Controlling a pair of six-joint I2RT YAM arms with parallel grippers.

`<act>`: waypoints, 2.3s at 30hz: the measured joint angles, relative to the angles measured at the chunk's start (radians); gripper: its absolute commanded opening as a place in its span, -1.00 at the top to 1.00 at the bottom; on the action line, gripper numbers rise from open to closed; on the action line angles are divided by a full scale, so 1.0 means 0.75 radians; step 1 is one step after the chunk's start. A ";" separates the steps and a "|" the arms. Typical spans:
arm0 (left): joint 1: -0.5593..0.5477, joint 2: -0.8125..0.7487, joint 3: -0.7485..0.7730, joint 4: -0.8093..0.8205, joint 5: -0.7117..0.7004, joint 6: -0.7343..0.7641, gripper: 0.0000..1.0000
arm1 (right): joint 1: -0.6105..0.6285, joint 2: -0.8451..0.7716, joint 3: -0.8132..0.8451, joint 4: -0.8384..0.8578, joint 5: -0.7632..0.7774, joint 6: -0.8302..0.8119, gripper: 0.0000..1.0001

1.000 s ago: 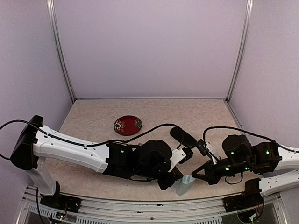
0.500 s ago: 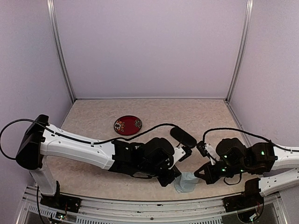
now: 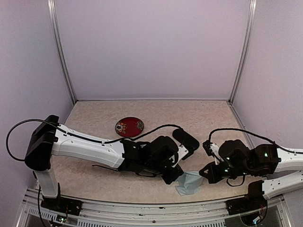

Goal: Organize the sunglasses
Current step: Fold the glasses cleaning cloth at the center of the board.

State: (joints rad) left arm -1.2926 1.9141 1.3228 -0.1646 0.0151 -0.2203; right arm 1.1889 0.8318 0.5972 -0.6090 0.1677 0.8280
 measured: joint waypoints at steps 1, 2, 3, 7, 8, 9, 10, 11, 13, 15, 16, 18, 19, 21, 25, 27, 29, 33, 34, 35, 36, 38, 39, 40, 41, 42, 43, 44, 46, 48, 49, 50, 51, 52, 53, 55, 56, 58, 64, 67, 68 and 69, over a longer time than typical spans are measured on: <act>0.003 0.005 0.004 -0.001 0.004 0.001 1.00 | -0.008 0.009 0.000 0.005 0.001 0.000 1.00; 0.005 0.009 0.006 0.000 0.006 0.002 1.00 | -0.020 0.024 0.000 0.011 0.002 -0.001 1.00; 0.009 0.012 0.008 0.000 0.009 0.002 1.00 | -0.032 0.041 0.000 0.015 0.002 -0.001 1.00; 0.032 0.015 0.009 0.008 0.021 0.006 1.00 | -0.090 0.100 -0.002 0.034 0.002 -0.008 1.00; 0.039 0.017 0.009 0.014 0.026 0.007 1.00 | -0.108 0.109 -0.003 0.044 0.001 -0.013 1.00; 0.045 0.018 0.009 0.022 0.032 0.010 1.00 | -0.126 0.116 -0.003 0.053 -0.003 -0.022 1.00; 0.050 0.019 0.009 0.029 0.037 0.012 1.00 | -0.143 0.121 -0.005 0.064 -0.008 -0.031 1.00; 0.057 0.021 0.010 0.034 0.041 0.016 1.00 | -0.160 0.125 -0.006 0.075 -0.010 -0.038 1.00; 0.070 0.030 0.014 0.041 0.048 0.025 1.00 | -0.188 0.136 -0.006 0.091 -0.015 -0.060 1.00; 0.081 0.042 0.022 0.047 0.055 0.034 1.00 | -0.213 0.154 -0.006 0.103 -0.018 -0.078 1.00; 0.085 0.050 0.028 0.047 0.061 0.037 1.00 | -0.224 0.166 -0.006 0.109 -0.019 -0.089 1.00; 0.096 0.069 0.047 0.049 0.074 0.047 1.00 | -0.248 0.188 -0.006 0.114 -0.021 -0.108 1.00; 0.101 0.078 0.058 0.049 0.079 0.052 1.00 | -0.260 0.200 -0.006 0.117 -0.023 -0.117 1.00; 0.107 0.095 0.079 0.048 0.084 0.061 1.00 | -0.283 0.220 -0.006 0.122 -0.024 -0.137 1.00; 0.119 0.125 0.114 0.044 0.091 0.072 1.00 | -0.326 0.243 -0.006 0.133 -0.033 -0.172 1.00; 0.123 0.138 0.126 0.043 0.092 0.077 1.00 | -0.348 0.250 -0.006 0.140 -0.040 -0.189 1.00; 0.128 0.154 0.134 0.041 0.097 0.081 1.00 | -0.369 0.254 -0.006 0.148 -0.048 -0.209 1.00; 0.137 0.183 0.145 0.044 0.110 0.082 1.00 | -0.425 0.255 -0.006 0.169 -0.078 -0.249 1.00; 0.141 0.188 0.148 0.049 0.111 0.082 1.00 | -0.438 0.255 -0.006 0.173 -0.083 -0.257 1.00; 0.145 0.194 0.154 0.050 0.113 0.082 1.00 | -0.452 0.256 -0.006 0.178 -0.091 -0.268 1.00; 0.150 0.205 0.167 0.050 0.116 0.083 1.00 | -0.465 0.259 -0.006 0.181 -0.098 -0.277 1.00; 0.159 0.223 0.189 0.052 0.117 0.086 1.00 | -0.490 0.270 -0.007 0.186 -0.110 -0.293 1.00; 0.165 0.235 0.206 0.050 0.121 0.087 1.00 | -0.502 0.280 -0.007 0.189 -0.114 -0.302 1.00; 0.168 0.244 0.218 0.051 0.122 0.089 1.00 | -0.512 0.292 -0.007 0.192 -0.115 -0.309 1.00; 0.173 0.257 0.235 0.050 0.125 0.091 1.00 | -0.519 0.305 -0.007 0.193 -0.116 -0.314 1.00; 0.178 0.267 0.248 0.050 0.127 0.092 1.00 | -0.527 0.318 -0.008 0.194 -0.118 -0.319 1.00; 0.184 0.282 0.264 0.050 0.132 0.094 1.00 | -0.535 0.331 -0.008 0.196 -0.120 -0.325 1.00; 0.188 0.291 0.274 0.050 0.136 0.095 1.00 | -0.537 0.342 -0.009 0.200 -0.121 -0.330 1.00; 0.196 0.310 0.290 0.050 0.146 0.097 1.00 | -0.561 0.362 -0.012 0.214 -0.125 -0.343 1.00; 0.203 0.322 0.300 0.051 0.153 0.098 1.00 | -0.579 0.374 -0.016 0.231 -0.130 -0.354 1.00; 0.205 0.326 0.306 0.050 0.155 0.100 1.00 | -0.588 0.379 -0.020 0.244 -0.133 -0.360 1.00; 0.208 0.332 0.313 0.050 0.157 0.102 1.00 | -0.599 0.383 -0.023 0.256 -0.134 -0.366 1.00; 0.210 0.338 0.321 0.051 0.160 0.105 1.00 | -0.607 0.387 -0.025 0.264 -0.135 -0.372 1.00; 0.212 0.342 0.327 0.052 0.161 0.108 1.00 | -0.614 0.390 -0.028 0.271 -0.136 -0.378 1.00; 0.214 0.346 0.331 0.052 0.162 0.112 1.00 | -0.622 0.395 -0.030 0.278 -0.138 -0.382 1.00; 0.216 0.354 0.335 0.054 0.164 0.121 1.00 | -0.632 0.401 -0.030 0.288 -0.139 -0.391 1.00; 0.217 0.357 0.335 0.055 0.165 0.123 1.00 | -0.638 0.402 -0.030 0.292 -0.140 -0.395 1.00; 0.219 0.362 0.335 0.056 0.166 0.126 1.00 | -0.646 0.403 -0.030 0.300 -0.143 -0.402 1.00; 0.221 0.363 0.333 0.057 0.165 0.128 1.00 | -0.657 0.408 -0.031 0.313 -0.173 -0.419 1.00; 0.221 0.363 0.315 0.062 0.165 0.132 1.00 | -0.659 0.409 -0.048 0.323 -0.200 -0.419 1.00; 0.220 0.363 0.308 0.062 0.165 0.132 1.00 | -0.658 0.409 -0.056 0.327 -0.214 -0.418 1.00; 0.219 0.363 0.304 0.061 0.165 0.132 1.00 | -0.658 0.409 -0.065 0.331 -0.227 -0.417 1.00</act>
State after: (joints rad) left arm -1.1286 2.1860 1.5505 -0.1188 0.1390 -0.1211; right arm 0.6952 1.1389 0.5488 -0.3607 -0.0025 0.5156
